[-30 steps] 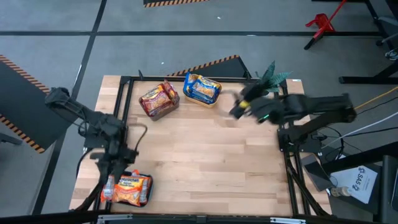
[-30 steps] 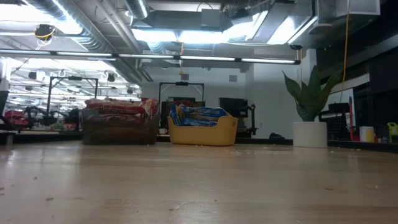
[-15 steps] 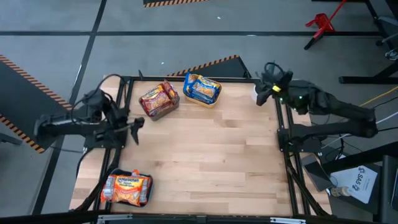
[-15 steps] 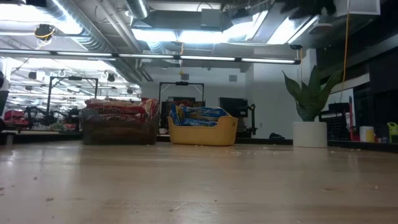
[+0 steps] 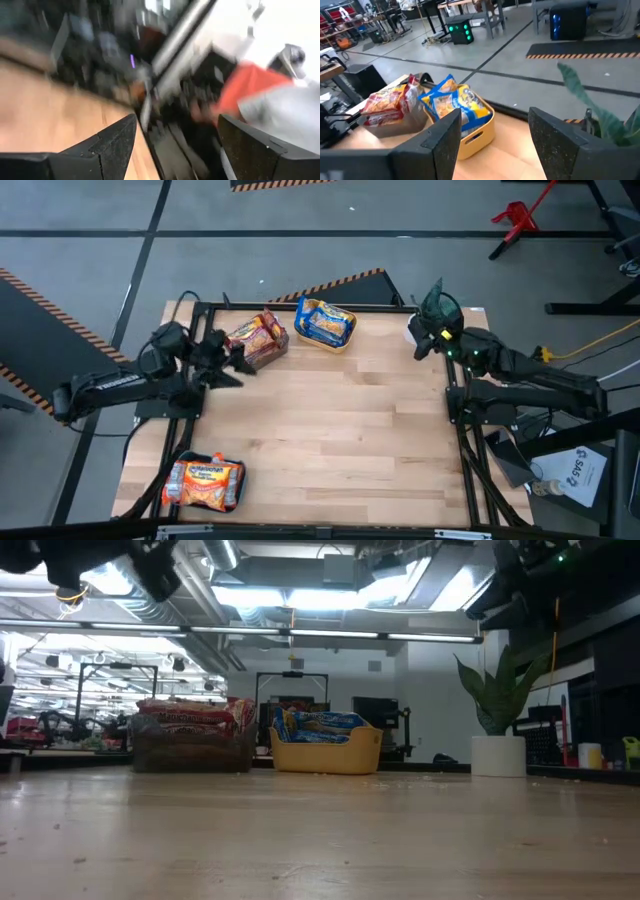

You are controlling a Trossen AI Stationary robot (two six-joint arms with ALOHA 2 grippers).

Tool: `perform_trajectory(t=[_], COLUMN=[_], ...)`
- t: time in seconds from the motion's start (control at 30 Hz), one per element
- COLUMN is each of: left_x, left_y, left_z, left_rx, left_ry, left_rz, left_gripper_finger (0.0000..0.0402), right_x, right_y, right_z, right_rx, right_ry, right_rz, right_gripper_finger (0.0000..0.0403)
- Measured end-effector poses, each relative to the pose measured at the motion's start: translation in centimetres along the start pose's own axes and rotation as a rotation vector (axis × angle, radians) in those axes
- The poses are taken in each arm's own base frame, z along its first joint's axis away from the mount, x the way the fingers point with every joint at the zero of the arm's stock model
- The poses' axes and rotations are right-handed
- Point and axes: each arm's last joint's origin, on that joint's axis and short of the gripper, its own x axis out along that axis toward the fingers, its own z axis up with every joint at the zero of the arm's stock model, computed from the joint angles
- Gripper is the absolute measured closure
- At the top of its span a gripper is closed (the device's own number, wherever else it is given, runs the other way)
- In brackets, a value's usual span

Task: Sort Maruchan noodles
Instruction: Return to Home Position

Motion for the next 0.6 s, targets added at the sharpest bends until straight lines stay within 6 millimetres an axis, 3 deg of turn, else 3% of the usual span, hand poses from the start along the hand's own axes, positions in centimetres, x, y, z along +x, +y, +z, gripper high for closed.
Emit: perform_trajectory(t=[0.17,0.33,0.47,0.6], left_x=[0.4,1.7,2.1,2.0], left_y=[-0.1,1.8,2.9,3.5], left_z=[-0.4,-3.9,-6.1,-7.5], left_rx=[0.104,-0.025,-0.178,-0.093], left_ry=[-0.353,-0.43,-0.514,-0.455], left_rz=[0.078,0.279,0.453,0.519], left_gripper_finger=[0.0127,0.0127,0.0127,0.0127], right_x=[0.2,0.5,1.2,1.8], right_y=[-0.2,0.0,-0.3,-0.6], right_z=[-0.7,-1.2,-3.1,-5.0], right_rx=[0.047,0.109,0.149,0.16], right_ry=[0.007,0.014,0.026,0.028], right_rz=[0.008,0.08,0.121,0.171], right_gripper_finger=[0.0183,0.0183,0.0183,0.0182])
